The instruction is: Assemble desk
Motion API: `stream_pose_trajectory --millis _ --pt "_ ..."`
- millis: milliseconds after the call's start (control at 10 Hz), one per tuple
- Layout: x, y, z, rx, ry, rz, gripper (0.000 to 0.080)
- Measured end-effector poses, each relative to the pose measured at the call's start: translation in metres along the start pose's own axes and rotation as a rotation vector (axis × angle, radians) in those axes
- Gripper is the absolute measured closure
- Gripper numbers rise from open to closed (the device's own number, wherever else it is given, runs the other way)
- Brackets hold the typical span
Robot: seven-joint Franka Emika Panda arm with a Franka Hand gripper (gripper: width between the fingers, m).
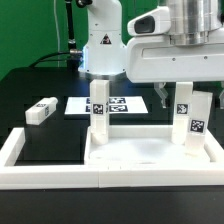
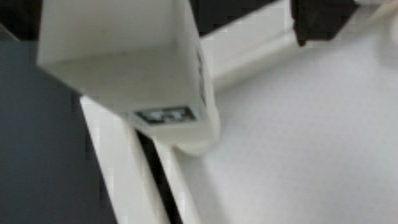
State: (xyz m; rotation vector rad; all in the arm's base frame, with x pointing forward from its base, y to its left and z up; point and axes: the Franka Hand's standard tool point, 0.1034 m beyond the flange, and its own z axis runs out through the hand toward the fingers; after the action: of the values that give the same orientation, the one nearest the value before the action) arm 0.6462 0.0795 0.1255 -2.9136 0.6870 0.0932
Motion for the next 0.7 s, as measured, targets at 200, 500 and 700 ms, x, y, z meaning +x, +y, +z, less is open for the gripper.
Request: stream_pose_trajectory --millis 200,500,700 --pt "0.0032 0.0003 0.0018 0.002 0.025 0.048 0.0295" --pt "0.0038 0.0009 0.0017 0.005 0.025 0.250 0.0512" --pt "0.0039 0.0008 0.0017 0.007 0.025 0.399 0.0512"
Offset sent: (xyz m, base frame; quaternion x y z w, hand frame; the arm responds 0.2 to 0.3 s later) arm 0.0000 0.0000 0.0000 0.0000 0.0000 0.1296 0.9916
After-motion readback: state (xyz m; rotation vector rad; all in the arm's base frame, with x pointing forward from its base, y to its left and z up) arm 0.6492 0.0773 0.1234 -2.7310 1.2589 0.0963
